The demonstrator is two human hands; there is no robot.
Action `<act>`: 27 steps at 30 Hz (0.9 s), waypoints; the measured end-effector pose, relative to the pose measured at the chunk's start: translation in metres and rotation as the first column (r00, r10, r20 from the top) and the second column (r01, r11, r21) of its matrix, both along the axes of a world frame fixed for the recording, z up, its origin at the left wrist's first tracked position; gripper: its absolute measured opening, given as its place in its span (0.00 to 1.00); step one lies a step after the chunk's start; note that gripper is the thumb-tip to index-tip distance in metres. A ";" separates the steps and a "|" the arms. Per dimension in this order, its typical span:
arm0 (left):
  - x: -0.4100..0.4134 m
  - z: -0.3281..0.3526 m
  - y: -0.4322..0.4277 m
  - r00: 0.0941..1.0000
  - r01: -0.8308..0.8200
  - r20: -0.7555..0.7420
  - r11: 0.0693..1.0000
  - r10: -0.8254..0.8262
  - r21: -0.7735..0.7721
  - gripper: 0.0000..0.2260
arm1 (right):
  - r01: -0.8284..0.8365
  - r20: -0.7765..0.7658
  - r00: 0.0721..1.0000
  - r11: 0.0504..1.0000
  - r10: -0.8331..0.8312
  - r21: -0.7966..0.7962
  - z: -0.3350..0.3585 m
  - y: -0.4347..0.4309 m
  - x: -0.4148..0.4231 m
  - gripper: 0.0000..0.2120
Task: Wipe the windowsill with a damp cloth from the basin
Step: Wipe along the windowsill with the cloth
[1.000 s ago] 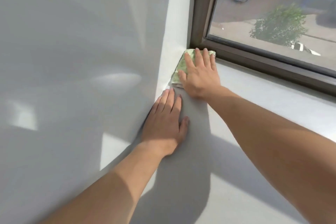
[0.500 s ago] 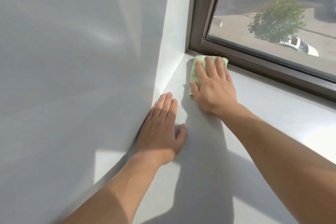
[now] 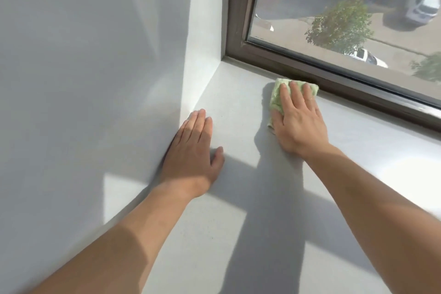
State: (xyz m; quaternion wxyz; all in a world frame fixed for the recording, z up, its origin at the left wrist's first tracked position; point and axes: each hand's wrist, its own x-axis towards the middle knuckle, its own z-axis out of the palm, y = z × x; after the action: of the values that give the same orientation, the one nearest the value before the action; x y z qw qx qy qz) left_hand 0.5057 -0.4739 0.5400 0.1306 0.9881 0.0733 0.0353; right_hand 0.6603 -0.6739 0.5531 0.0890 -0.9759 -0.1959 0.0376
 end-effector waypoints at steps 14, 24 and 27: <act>-0.060 0.008 -0.004 0.997 -0.030 -0.073 1.000 0.030 0.004 0.31 | -0.529 -0.040 0.849 0.845 0.528 -0.076 0.006 0.047 0.000 0.30; -0.062 0.009 -0.007 0.996 -0.062 -0.059 0.998 0.064 0.032 0.33 | -0.710 -0.050 0.704 0.701 0.709 -0.060 0.007 0.055 -0.028 0.29; -0.060 0.009 -0.006 0.997 -0.057 -0.053 0.998 0.059 0.034 0.33 | -0.468 -0.076 0.882 0.883 0.465 -0.034 0.008 0.079 0.019 0.28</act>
State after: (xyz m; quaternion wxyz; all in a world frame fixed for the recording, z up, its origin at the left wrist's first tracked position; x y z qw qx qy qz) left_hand 0.4459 -0.4798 0.5486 0.1116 0.9881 0.1050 0.0137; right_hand 0.6795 -0.5953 0.5614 0.0586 -0.9003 -0.4209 0.0947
